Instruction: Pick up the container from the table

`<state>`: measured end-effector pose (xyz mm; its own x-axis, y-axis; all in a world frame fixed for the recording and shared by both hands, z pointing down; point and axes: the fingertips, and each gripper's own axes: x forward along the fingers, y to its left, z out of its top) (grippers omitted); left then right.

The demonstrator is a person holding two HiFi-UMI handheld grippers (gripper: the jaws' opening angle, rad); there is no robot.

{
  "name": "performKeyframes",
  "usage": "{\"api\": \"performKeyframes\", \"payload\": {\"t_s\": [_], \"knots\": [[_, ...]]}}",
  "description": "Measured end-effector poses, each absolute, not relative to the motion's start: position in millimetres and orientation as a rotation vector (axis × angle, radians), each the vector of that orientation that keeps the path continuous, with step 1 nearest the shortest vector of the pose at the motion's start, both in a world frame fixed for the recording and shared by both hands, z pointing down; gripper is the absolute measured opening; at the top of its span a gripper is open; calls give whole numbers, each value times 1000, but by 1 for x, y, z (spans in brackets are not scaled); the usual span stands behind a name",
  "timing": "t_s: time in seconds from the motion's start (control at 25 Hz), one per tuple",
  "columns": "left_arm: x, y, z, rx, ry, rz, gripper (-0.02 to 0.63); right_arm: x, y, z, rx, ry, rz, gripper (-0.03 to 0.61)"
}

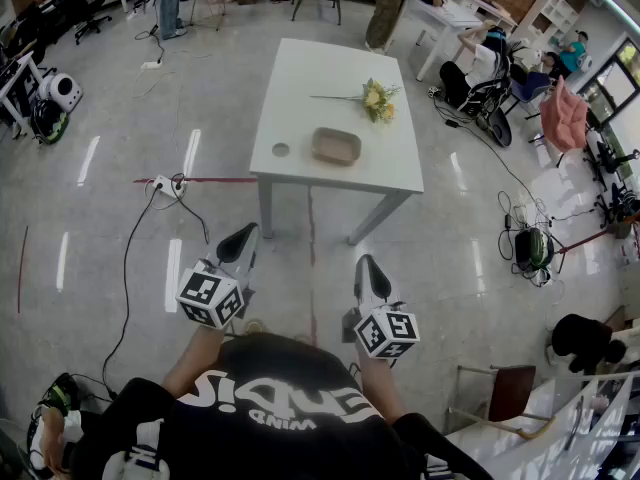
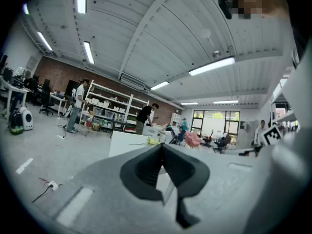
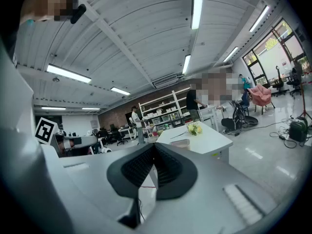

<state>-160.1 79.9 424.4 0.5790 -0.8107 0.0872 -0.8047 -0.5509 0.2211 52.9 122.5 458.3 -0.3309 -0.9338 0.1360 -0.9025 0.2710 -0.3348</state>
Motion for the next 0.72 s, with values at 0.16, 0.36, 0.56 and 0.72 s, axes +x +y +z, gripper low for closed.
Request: {"api": "performKeyframes", "payload": {"t_s": [0.16,0.36,0.56,0.72], "knots": [[-154,76,424,2581,-1345,-43,2,54,120,460,-1758,2437,-541,0],[-145,85,422,2581,-1346,-28,2,56,129,451,-1662,2419,-551,0],[-132,101,428,2572,-1377,-33,2,72,146,461,-1638,2424,-585,0],[-117,116,433,2569,-1403,-41,2,94,161,474,-1639,2429,-617,0]]}}
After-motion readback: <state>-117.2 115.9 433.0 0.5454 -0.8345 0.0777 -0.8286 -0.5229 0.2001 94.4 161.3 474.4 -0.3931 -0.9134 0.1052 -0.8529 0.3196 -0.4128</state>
